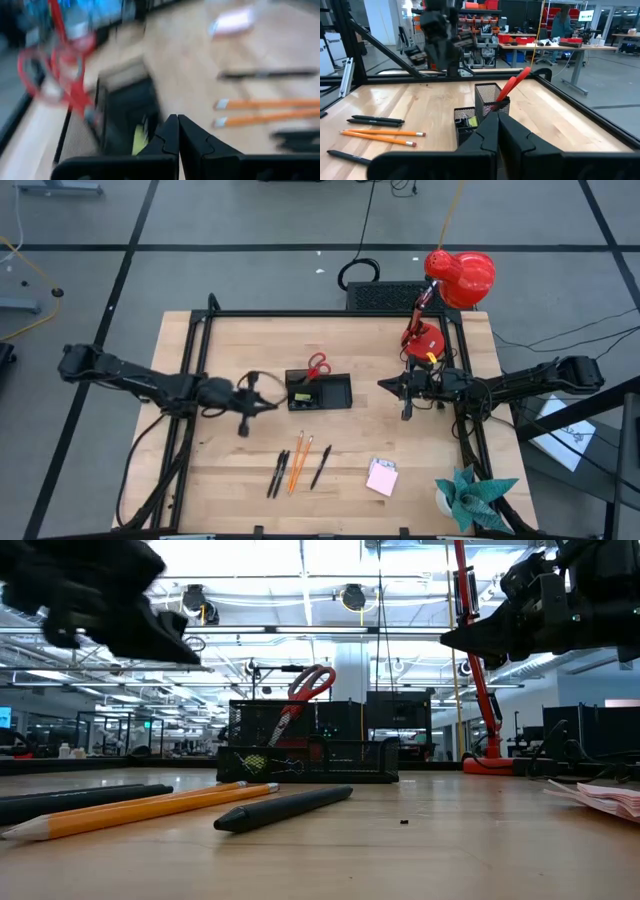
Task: Pick and place office supplies into organizer
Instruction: Put the black pen into the desk organizer
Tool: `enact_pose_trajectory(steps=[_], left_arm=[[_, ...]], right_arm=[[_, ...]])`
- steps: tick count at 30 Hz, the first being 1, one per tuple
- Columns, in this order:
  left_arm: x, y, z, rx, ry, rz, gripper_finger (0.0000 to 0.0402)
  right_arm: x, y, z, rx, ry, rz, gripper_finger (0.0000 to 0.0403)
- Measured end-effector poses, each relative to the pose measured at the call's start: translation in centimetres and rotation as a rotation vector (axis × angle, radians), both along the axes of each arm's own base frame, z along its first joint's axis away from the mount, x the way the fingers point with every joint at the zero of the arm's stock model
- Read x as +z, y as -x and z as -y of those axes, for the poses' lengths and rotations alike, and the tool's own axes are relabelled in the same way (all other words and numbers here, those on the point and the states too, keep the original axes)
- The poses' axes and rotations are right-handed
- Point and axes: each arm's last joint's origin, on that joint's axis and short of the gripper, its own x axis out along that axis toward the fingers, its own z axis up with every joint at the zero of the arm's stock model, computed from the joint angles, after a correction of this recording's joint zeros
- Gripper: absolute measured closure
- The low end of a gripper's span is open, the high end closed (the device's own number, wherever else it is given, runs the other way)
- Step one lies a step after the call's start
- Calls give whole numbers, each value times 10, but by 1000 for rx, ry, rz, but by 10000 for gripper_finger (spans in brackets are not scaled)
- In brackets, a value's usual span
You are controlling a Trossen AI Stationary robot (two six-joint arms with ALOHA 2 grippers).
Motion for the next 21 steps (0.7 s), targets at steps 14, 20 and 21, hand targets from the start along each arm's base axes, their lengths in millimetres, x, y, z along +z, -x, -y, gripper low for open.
enact_pose_trajectory(steps=[14,20,21], left_arm=[[-23,30,-11,8,108,169,399],[-29,34,-10,1,153,215,400],[-30,35,-10,3,170,221,400]], right_arm=[[0,0,0,4,-17,0,403],[-2,0,0,4,-16,-14,403],[-2,0,0,4,-16,-15,403]])
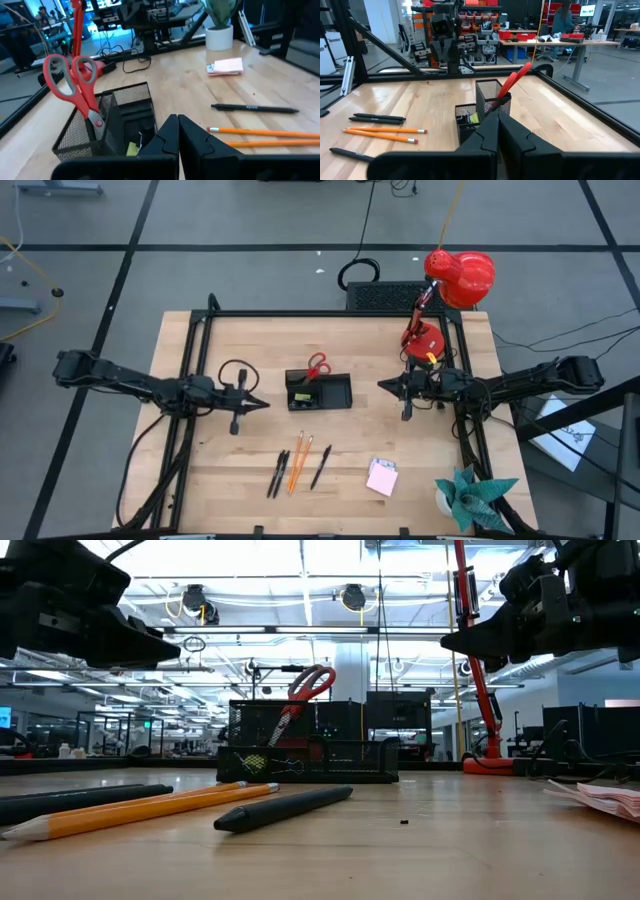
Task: Pick and place office supplies into organizer
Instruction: Put the black pen into the desk organizer
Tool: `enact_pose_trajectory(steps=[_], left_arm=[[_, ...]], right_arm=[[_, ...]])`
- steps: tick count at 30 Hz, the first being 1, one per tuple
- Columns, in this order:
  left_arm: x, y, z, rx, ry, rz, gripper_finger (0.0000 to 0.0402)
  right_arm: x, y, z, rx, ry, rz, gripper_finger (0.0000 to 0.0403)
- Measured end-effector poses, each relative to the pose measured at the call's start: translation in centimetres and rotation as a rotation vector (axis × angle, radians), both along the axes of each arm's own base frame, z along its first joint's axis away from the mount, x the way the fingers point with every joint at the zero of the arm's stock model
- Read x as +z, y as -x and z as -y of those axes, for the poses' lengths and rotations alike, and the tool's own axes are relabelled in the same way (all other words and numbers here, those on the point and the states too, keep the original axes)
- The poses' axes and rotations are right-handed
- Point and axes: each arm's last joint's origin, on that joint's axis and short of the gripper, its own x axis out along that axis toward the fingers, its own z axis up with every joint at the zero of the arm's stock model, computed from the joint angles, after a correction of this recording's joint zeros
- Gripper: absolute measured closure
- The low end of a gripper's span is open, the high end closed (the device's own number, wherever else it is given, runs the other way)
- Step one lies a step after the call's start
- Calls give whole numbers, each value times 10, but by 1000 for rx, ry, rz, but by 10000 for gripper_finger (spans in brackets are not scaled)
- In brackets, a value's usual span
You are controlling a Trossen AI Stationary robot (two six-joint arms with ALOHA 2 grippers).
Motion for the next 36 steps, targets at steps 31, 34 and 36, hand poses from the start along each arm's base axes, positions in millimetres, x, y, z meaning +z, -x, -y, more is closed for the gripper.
enact_pose_trajectory(steps=[31,34,36], left_arm=[[-8,5,9,46,-29,-18,380],[-12,6,9,51,-31,-65,380],[-15,6,9,52,-35,-89,380]], right_arm=[[19,-93,-58,270,125,-372,331],[16,-114,-75,324,180,-453,306],[16,-126,-83,327,216,-500,288]])
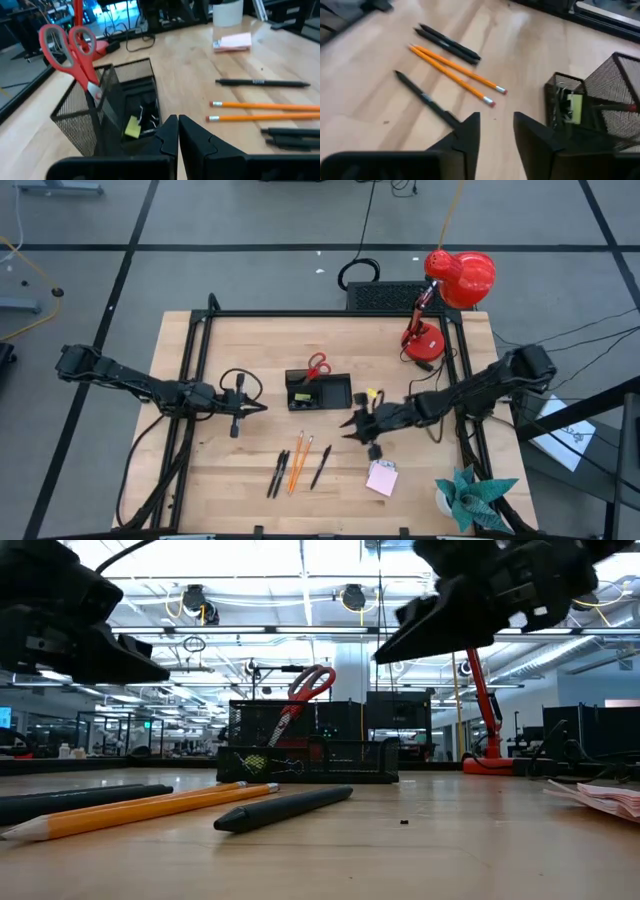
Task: Pick and place office supplies into organizer
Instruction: Put the black pen into the desk organizer
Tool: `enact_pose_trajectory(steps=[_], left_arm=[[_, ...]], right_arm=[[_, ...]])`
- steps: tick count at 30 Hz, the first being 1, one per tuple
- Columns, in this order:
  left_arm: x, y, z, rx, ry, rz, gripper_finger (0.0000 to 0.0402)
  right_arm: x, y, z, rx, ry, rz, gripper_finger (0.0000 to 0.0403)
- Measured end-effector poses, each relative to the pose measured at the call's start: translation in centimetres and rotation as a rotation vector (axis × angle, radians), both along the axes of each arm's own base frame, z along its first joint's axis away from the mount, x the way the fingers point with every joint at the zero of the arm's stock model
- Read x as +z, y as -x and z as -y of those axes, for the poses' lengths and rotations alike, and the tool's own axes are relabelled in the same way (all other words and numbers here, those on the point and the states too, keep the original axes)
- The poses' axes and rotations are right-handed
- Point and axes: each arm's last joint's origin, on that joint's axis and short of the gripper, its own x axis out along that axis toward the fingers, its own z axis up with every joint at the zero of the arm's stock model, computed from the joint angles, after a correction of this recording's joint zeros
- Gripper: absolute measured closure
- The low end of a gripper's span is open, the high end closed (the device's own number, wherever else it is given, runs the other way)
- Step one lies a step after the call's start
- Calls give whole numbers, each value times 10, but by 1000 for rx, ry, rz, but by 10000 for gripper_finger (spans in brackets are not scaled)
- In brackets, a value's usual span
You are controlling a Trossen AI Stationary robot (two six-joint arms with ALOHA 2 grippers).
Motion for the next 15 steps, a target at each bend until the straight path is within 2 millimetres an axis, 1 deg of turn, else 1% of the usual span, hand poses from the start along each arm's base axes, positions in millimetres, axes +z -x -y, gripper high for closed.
enact_pose_trajectory(steps=[3,7,9,12,15], left_arm=[[-2,0,0,2,5,-17,380],[-1,0,0,2,4,-14,380],[-1,0,0,1,1,-11,380],[-1,0,0,1,2,-9,380],[-1,0,0,1,3,-11,380]], right_arm=[[5,-18,-10,17,56,-57,264],[9,-39,-24,226,40,-142,233],[9,-48,-27,299,28,-183,222],[4,-60,-30,371,10,-228,212],[-6,-71,-30,390,5,-265,212]])
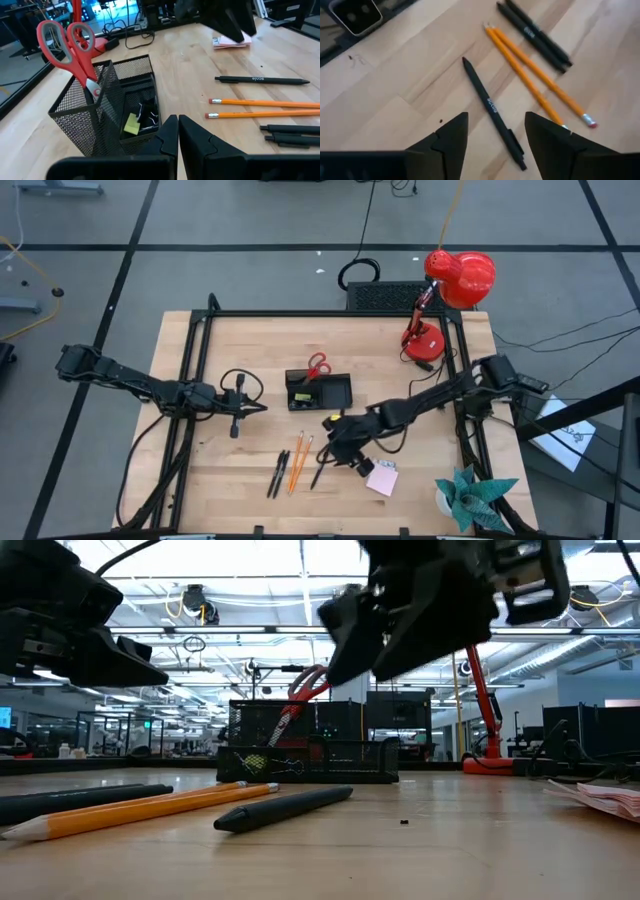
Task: Pick and place office supplies into organizer
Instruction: Put the black pen into the desk organizer
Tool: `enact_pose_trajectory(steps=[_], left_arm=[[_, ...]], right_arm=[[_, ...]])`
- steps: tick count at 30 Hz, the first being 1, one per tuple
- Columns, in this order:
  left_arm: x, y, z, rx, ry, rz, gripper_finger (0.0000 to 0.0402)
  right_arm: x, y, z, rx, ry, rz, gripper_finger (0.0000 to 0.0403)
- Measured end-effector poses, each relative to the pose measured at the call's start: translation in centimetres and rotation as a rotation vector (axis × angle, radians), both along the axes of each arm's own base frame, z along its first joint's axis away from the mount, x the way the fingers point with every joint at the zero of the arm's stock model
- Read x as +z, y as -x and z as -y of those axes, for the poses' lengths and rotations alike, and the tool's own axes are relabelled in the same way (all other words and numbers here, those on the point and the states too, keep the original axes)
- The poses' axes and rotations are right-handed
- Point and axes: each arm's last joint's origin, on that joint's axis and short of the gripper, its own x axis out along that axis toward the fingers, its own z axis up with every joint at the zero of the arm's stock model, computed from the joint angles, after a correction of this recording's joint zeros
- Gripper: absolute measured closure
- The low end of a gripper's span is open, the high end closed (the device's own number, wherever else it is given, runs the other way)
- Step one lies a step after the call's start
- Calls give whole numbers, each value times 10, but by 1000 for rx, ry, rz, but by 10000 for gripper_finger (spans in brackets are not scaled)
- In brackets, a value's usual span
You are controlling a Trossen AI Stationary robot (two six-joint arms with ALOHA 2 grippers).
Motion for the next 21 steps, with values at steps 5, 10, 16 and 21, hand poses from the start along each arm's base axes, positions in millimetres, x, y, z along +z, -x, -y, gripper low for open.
enact_pose_trajectory(steps=[5,10,16,21], left_arm=[[-1,0,0,0,-3,-6,380],[-2,0,0,0,-6,-19,380],[-2,0,0,5,14,-19,380],[-2,0,0,6,17,-18,380]], right_arm=[[-16,-10,7,0,27,-25,219],[-28,-12,10,27,62,-43,219],[-30,-18,19,37,58,-17,220],[-28,-21,28,59,-12,1,220]])
